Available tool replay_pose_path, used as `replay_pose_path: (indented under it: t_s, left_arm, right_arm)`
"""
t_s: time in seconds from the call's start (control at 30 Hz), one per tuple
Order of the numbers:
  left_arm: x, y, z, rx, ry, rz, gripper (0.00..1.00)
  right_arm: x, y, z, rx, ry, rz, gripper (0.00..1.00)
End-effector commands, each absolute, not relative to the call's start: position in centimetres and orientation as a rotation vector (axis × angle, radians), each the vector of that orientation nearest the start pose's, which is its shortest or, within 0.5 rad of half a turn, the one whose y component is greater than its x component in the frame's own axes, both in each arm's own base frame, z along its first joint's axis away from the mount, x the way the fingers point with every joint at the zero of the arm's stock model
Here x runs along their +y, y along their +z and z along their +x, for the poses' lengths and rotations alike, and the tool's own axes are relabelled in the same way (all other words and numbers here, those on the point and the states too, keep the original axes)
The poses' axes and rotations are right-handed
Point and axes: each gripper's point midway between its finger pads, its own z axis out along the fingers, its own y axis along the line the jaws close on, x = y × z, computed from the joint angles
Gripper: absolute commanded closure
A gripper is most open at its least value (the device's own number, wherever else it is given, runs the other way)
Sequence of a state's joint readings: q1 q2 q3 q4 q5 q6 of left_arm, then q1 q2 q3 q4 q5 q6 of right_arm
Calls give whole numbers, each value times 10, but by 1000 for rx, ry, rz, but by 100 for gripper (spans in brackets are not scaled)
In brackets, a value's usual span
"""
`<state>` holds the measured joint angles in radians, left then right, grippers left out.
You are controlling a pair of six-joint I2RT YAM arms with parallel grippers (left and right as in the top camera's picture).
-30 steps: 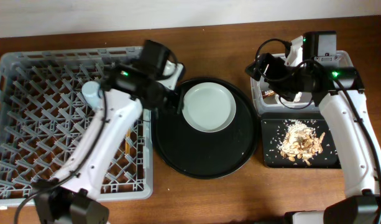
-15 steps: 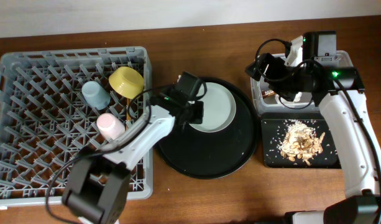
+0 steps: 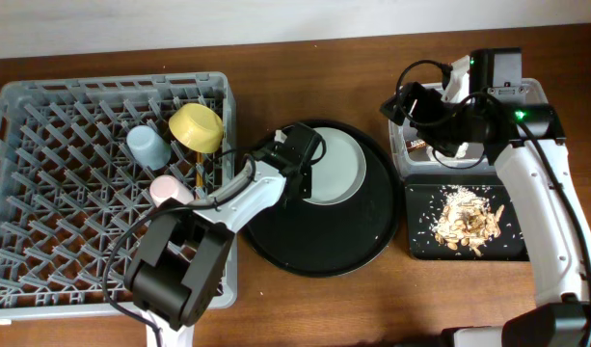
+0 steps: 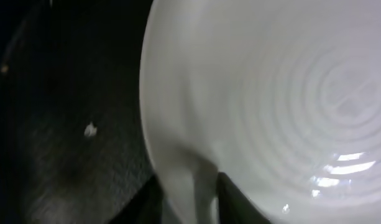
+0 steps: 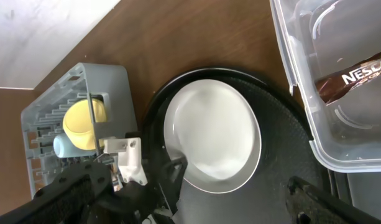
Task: Sort waste into correct bins and load items into the dishwasher rack
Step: 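Grip the white plate rim with the left gripper and lift it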
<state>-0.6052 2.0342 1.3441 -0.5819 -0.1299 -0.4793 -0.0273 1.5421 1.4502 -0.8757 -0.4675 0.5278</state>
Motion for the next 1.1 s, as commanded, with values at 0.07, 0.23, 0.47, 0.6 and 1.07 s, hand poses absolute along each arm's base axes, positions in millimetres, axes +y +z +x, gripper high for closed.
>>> replay_pose_path:
  t_s: [0.07,0.23,0.47,0.6,1.07]
  left_arm:
    - [-223,-7,343,2906,32,221,100]
    - [-222,55,360,2773,13,209,100]
    - [-166,179,351,2512,172,91,100]
    - [-100,230,326,2386,490,11,100]
    - [10,293,271,2011,1010,-439,100]
  right_arm:
    - [65,229,395,2510,774,527,1]
    - [65,229,395,2510,775,527,1]
    - [65,229,395,2510,775,527,1]
    - [65,229,395,2510,774,527,1]
    - [65,229,395,2510,774,527,1]
